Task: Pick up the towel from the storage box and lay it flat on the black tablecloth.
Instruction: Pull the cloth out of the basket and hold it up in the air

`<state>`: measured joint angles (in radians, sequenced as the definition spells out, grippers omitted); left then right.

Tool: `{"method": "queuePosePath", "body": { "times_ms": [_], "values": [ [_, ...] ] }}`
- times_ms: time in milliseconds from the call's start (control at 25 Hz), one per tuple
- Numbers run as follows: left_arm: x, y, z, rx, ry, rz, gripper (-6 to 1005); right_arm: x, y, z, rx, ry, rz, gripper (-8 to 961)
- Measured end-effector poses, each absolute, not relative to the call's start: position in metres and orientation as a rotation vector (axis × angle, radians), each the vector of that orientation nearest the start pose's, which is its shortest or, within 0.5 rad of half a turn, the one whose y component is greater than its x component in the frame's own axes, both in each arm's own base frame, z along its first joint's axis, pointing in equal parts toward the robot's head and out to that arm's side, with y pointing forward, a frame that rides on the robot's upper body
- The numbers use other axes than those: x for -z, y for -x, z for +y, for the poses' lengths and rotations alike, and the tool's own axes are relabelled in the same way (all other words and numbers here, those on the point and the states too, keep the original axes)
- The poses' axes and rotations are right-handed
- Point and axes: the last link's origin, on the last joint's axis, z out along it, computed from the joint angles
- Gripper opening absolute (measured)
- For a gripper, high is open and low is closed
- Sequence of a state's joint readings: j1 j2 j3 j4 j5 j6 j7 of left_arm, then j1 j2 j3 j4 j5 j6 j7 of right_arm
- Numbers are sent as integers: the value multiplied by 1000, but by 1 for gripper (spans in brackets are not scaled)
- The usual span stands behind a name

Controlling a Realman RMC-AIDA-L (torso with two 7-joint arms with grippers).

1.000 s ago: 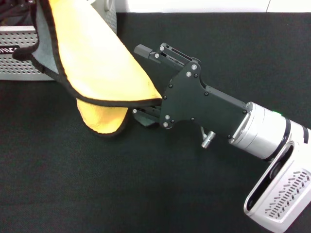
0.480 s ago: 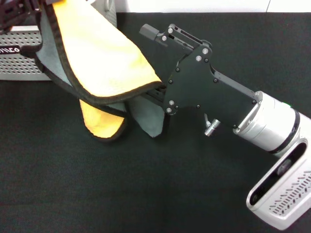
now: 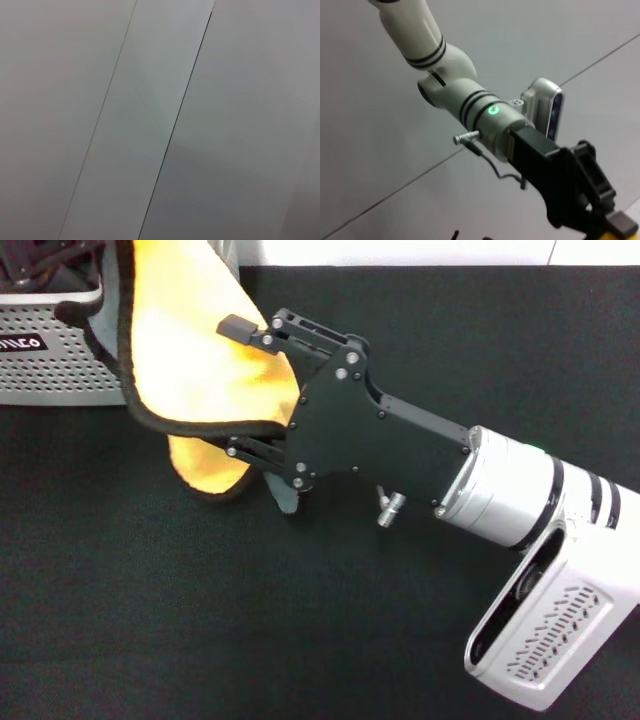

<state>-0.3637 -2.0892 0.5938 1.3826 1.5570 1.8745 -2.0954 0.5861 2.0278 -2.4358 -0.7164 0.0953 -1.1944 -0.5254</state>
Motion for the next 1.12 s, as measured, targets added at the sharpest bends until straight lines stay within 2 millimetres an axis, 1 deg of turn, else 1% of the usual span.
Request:
{"method": "queuePosePath", "body": {
  "times_ms": [120, 240, 400, 560, 640, 720, 960, 1000, 1120],
  "values": [
    [-150, 188, 290, 1145, 2528, -653, 4, 100, -94, 285, -994, 1909, -1046, 535],
    [-151, 192, 289, 1123, 2520, -664, 4, 98, -95, 281, -997, 1884, -1042, 519],
    [-151, 193, 289, 1106, 2517, -664, 4, 89, -102, 278, -990, 1823, -1012, 497],
    [-151, 195, 289, 1100, 2506, -664, 4, 77, -116, 273, -1005, 1768, -932, 476],
    [-152, 195, 289, 1097, 2504, -664, 4, 73, -120, 274, -1006, 1754, -895, 466],
    [-152, 195, 289, 1095, 2504, -662, 3, 72, -120, 277, -1011, 1761, -879, 466],
    [-150, 189, 291, 1091, 2528, -640, 3, 85, -97, 295, -1025, 1865, -899, 458],
    [-149, 189, 291, 1090, 2528, -642, 3, 85, -97, 295, -1023, 1865, -894, 455],
    [-150, 192, 289, 1090, 2521, -650, 4, 78, -109, 295, -1007, 1845, -838, 446]
  ]
}}
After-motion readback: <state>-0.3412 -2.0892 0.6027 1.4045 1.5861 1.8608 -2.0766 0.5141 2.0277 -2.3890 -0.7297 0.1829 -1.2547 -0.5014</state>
